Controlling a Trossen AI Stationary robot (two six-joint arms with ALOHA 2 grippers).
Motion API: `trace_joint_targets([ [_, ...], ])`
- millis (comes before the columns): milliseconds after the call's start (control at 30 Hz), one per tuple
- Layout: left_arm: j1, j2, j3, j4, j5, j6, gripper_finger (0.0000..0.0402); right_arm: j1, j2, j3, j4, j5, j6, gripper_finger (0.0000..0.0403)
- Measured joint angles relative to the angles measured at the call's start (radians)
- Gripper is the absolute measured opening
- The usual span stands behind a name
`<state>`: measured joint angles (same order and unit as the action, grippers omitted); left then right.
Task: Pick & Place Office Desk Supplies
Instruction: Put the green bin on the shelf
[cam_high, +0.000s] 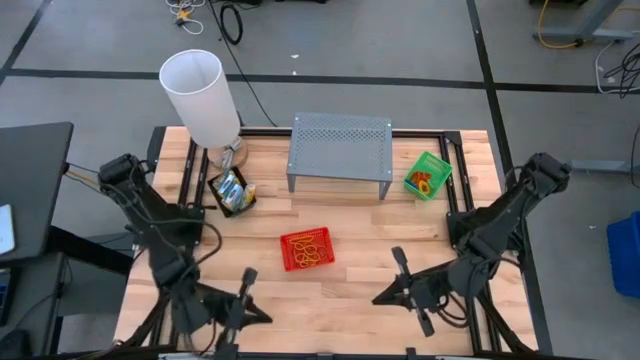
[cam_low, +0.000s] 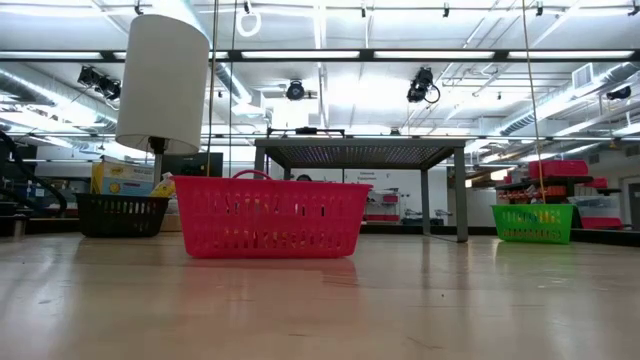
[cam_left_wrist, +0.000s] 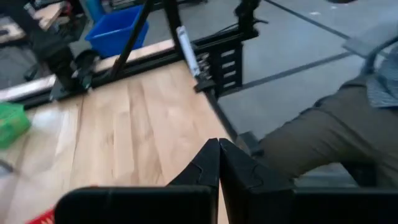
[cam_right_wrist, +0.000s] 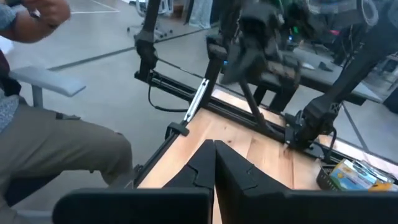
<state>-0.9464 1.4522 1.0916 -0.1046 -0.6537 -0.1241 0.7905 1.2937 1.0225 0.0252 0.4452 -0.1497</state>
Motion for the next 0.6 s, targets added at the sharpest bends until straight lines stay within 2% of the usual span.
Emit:
trace_joint_targets([
  [67, 0.01, -0.022, -0.1, 0.129, 0.002, 0.0, 0.0006, 0.007, 0.009, 0.0, 0.001, 0.008, 0.005, 0.0006],
  [167, 0.036, -0.056, -0.27, 0.425, 0.017, 0.017, 0.0006, 0.015, 0.018, 0.0, -0.006, 0.017, 0.012, 0.0006],
  [267, 0.052, -0.079, -0.445, 0.662, 0.113, 0.045, 0.0006, 0.016, 0.017, 0.0, 0.001, 0.018, 0.026, 0.0006],
  [333, 0.056, -0.106, -0.553, 0.796, 0.132, 0.053, 0.0006, 0.016, 0.017, 0.0, -0.001, 0.018, 0.03, 0.0006],
  [600, 0.056, -0.321, -0.946, 1.066, 0.097, 0.039, 0.0006, 0.016, 0.017, 0.0, -0.079, 0.017, 0.046, 0.0006],
])
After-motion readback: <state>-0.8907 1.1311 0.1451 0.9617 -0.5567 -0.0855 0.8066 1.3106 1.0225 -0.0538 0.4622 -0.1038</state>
